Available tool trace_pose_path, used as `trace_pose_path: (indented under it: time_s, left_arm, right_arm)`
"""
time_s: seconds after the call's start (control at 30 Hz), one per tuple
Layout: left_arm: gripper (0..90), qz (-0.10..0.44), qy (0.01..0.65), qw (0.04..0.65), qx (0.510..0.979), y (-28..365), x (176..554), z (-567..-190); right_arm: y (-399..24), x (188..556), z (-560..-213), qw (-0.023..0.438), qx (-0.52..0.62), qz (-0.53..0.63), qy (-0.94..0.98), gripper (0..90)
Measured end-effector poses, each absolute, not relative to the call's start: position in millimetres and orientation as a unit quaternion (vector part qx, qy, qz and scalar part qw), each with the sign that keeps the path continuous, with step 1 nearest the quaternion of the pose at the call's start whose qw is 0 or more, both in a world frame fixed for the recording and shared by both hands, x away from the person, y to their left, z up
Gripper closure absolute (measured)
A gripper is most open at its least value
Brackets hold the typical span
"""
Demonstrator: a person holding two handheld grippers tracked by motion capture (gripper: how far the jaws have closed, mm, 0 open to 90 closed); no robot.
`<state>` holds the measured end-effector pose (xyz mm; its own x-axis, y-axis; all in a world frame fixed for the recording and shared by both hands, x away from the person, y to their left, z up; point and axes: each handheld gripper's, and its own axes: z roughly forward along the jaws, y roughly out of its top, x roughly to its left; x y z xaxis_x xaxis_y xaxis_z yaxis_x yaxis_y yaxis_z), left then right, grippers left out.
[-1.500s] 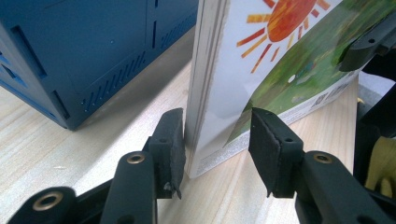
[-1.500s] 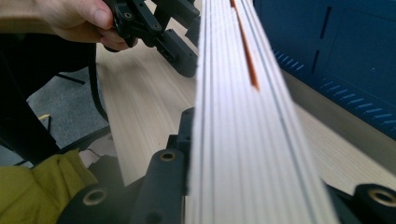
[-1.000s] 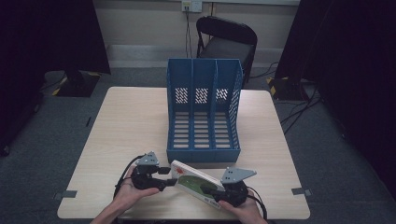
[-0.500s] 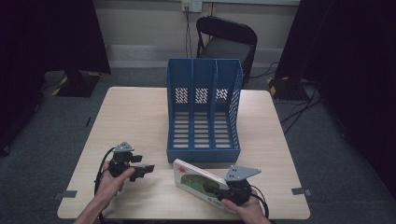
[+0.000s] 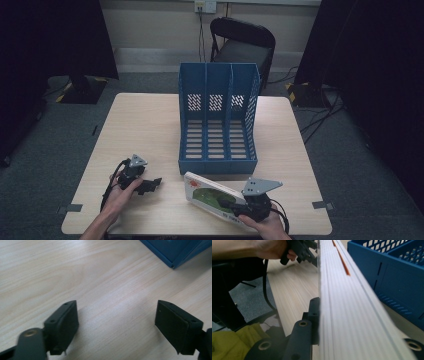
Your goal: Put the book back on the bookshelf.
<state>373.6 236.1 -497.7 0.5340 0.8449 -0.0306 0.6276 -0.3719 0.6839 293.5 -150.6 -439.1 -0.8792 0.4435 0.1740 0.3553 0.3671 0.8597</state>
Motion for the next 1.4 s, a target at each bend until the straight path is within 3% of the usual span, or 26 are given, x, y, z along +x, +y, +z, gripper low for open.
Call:
trace_pose_path:
  time_s: [0.27, 0.73, 1.4]
  left_arm:
    - [4.9, 0.191, 0.451, 0.345, 0.801, 239, 374, -507]
    - [4.7, 0.191, 0.451, 0.345, 0.801, 239, 374, -507]
    - [4.7, 0.191, 0.451, 0.345, 0.801, 239, 374, -507]
  right_arm:
    - [-150, 291, -429, 0.043, 0.236, 0.52, 0.82, 76.6]
    - [-156, 294, -412, 0.046, 0.238, 0.538, 0.808, 76.6]
    - [-176, 308, -374, 0.089, 0.258, 0.566, 0.778, 76.6]
